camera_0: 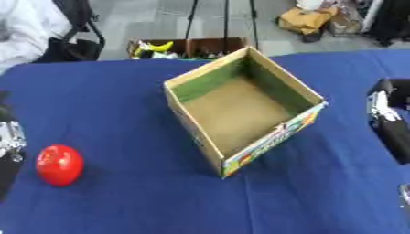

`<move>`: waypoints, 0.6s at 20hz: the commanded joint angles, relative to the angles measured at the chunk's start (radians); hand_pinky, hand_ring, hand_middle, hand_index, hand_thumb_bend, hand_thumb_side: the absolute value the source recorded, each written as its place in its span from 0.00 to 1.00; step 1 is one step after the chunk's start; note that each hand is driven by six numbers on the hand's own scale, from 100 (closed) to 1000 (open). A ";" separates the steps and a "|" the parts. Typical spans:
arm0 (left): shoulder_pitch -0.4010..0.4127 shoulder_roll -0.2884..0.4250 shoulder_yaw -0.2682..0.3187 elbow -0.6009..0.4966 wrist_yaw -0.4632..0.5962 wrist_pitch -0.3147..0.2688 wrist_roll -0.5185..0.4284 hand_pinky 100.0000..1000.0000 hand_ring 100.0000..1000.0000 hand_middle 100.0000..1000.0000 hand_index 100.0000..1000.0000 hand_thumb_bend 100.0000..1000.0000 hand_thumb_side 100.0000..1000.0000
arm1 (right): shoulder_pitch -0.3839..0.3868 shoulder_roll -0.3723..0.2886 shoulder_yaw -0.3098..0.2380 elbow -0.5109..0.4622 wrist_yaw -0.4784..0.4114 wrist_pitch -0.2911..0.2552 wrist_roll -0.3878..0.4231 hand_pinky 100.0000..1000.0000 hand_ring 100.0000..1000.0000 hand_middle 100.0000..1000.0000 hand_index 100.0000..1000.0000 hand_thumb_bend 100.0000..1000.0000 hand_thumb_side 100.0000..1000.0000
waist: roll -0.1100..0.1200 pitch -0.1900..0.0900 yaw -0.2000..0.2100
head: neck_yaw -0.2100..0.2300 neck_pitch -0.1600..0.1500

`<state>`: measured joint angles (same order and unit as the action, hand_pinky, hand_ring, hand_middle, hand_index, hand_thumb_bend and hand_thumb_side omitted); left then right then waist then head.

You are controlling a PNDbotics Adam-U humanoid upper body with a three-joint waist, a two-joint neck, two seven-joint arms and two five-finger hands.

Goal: Pick up objects on the table and place them in the box.

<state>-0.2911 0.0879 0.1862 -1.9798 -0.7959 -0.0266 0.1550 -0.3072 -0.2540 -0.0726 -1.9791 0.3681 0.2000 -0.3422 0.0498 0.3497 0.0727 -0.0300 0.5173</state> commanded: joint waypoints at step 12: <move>-0.065 0.228 -0.026 0.043 0.029 0.069 -0.132 0.27 0.53 0.62 0.85 0.05 0.95 | 0.002 -0.011 0.001 -0.021 -0.002 0.001 0.002 0.70 0.46 0.36 0.62 0.00 0.45 | 0.004 -0.055 -0.005 | -0.007 0.073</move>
<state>-0.3423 0.2652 0.1657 -1.9373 -0.7750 0.0391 0.0440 -0.2987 -0.2536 -0.0724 -1.9791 0.3681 0.2009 -0.3412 0.0538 0.3144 0.0678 -0.0340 0.5789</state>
